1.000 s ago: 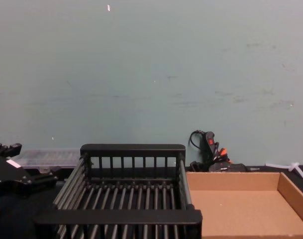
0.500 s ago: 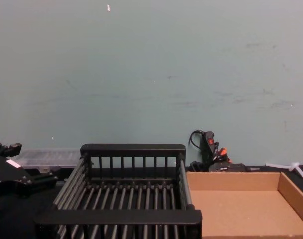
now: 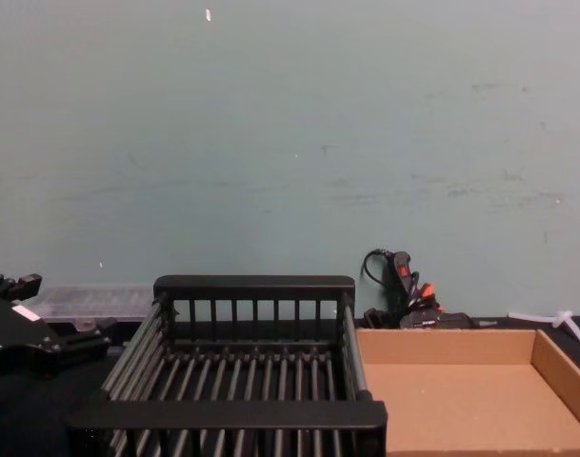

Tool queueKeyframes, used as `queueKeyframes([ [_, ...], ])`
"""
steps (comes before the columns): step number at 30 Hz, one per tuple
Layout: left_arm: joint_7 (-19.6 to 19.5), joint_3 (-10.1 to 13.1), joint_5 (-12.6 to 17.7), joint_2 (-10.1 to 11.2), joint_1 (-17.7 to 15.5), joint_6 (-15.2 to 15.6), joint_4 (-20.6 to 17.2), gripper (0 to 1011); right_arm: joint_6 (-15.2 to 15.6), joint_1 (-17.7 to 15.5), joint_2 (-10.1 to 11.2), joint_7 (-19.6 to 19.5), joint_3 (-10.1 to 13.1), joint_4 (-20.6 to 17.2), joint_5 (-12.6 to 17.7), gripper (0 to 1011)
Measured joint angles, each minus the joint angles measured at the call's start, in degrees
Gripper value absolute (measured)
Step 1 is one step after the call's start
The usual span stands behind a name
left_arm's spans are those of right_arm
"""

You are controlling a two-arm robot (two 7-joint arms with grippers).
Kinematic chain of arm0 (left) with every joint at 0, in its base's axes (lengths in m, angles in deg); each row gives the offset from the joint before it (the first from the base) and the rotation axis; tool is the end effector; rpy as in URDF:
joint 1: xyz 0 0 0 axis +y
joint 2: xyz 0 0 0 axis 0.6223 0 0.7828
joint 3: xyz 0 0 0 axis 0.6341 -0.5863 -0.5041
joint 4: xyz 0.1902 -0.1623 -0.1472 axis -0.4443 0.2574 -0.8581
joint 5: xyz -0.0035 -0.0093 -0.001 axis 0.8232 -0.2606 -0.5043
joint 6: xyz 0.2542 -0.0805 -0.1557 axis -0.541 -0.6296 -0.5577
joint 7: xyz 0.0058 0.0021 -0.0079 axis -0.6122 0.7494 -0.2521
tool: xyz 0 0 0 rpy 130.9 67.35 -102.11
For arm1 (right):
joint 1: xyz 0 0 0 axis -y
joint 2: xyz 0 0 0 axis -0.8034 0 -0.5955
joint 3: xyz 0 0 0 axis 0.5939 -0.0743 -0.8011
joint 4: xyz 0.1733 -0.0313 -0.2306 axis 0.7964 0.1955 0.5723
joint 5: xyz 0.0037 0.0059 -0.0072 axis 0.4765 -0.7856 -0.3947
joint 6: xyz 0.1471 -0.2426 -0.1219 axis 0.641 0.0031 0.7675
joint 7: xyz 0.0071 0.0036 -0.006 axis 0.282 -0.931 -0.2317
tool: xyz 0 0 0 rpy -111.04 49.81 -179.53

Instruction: Pick up the white tape and place it into the black box , Pick up the silver tape and place it into the brown box.

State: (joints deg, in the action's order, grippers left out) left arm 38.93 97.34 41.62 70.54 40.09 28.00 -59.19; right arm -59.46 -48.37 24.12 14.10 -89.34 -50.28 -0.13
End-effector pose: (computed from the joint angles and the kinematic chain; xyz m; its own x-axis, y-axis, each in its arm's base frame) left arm 0.3581 0.0826 -0.3023 0.2923 0.8802 0.3738 -0.9553 0.2873 0.0704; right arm 0.2626 -0.0660 -0.3104 0.4627 -0.8860 0.0294 0.8203 0.4154 -0.3933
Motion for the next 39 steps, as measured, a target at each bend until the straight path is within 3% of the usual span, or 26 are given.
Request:
queueKeyframes([
  [20,0.0,0.0,0.0,0.0,0.0,0.0,0.0,1001,0.5,0.1,-0.5,0.2,0.3,0.1,-0.6,968],
  [27,0.0,0.0,0.0,0.0,0.0,0.0,0.0,1001,0.4,0.1,-0.4,0.2,0.2,0.1,-0.6,811],
  [39,0.0,0.0,0.0,0.0,0.0,0.0,0.0,1002,0.4,0.1,-0.4,0.2,0.2,0.1,-0.5,403],
])
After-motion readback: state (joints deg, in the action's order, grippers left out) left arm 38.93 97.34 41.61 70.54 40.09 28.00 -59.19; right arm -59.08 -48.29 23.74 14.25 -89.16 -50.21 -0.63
